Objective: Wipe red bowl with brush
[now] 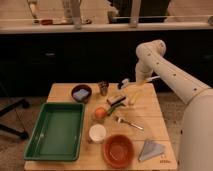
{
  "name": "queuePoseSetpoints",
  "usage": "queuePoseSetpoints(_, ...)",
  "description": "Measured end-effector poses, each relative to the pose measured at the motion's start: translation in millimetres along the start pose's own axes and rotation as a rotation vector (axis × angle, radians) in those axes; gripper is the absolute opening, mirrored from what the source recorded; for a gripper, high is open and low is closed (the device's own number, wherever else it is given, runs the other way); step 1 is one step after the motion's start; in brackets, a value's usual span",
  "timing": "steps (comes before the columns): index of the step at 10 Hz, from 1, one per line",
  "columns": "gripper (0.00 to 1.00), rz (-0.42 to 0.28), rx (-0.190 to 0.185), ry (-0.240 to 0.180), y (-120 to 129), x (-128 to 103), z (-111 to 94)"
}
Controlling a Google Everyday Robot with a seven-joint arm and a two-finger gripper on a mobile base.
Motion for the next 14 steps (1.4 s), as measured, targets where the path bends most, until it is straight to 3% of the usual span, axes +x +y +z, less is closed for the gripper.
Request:
queuePoseSetpoints(6, 0.02, -0.078, -0.079, -0.027, 55, -13, -10)
queuePoseSetpoints(14, 0.02, -0.181, -0.188, -0.016, 123, -38, 1)
